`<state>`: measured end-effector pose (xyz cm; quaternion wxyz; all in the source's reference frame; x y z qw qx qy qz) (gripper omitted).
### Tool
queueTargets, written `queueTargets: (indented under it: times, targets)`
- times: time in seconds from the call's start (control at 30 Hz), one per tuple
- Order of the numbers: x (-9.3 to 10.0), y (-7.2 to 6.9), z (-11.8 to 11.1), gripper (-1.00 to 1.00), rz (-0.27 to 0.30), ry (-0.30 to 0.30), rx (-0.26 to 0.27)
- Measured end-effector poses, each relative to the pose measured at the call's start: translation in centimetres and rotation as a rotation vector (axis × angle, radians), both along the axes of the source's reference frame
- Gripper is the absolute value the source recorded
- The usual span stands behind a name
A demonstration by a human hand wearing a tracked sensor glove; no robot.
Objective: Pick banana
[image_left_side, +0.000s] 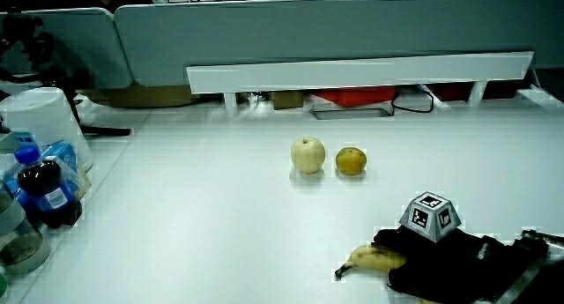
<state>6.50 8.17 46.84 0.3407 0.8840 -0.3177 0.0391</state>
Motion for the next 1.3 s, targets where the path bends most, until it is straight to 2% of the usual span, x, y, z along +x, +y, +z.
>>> queueTargets:
  times: [0.17, 0.2, 0.27, 0.3, 0.37, 0.47, 0.73, 0.77, 0.87, 0.9, 0.97, 1.03, 1.07, 1.1, 1.13, 1.17, 1.2, 1.27, 1.3]
  targets:
    - [0.0, -0.2, -0.4, 1.0, 0.025, 0.001, 0.011]
    - [0.2, -0.2, 0.0, 1.0, 0.039, -0.003, -0.003]
    - [0.2, -0.4, -0.5, 1.0, 0.045, -0.011, 0.001]
    - [0.3, -0.4, 0.0, 1.0, 0.041, -0.004, -0.017]
    - [0.3, -0.5, -0.5, 1.0, 0.041, -0.005, 0.008]
    - [0.6, -0.9, -0.2, 1.0, 0.048, -0.002, -0.021]
    - [2.0, -2.5, -1.0, 1.0, 0.088, -0.015, 0.012]
    - [2.2, -2.8, -0.8, 1.0, 0.094, -0.019, -0.002]
    - [2.8, -3.7, -1.3, 1.0, 0.112, -0.013, 0.032]
    - [3.1, -4.0, -0.9, 1.0, 0.116, -0.013, 0.018]
    - [3.5, -5.0, -1.7, 1.0, 0.134, -0.011, 0.046]
    - [4.3, -6.1, -1.7, 1.0, 0.165, -0.011, 0.049]
    - [4.4, -6.7, -2.5, 1.0, 0.157, 0.002, 0.108]
    - [4.8, -7.3, -2.5, 1.0, 0.184, -0.004, 0.093]
    - [4.9, -7.9, -3.2, 1.0, 0.187, -0.002, 0.118]
    - [5.5, -8.5, -2.5, 1.0, 0.212, 0.015, 0.126]
    - [5.8, -9.1, -3.1, 1.0, 0.215, 0.017, 0.143]
    - [6.7, -10.3, -2.7, 1.0, 0.25, 0.04, 0.149]
    - [7.2, -11.0, -2.5, 1.0, 0.279, 0.04, 0.121]
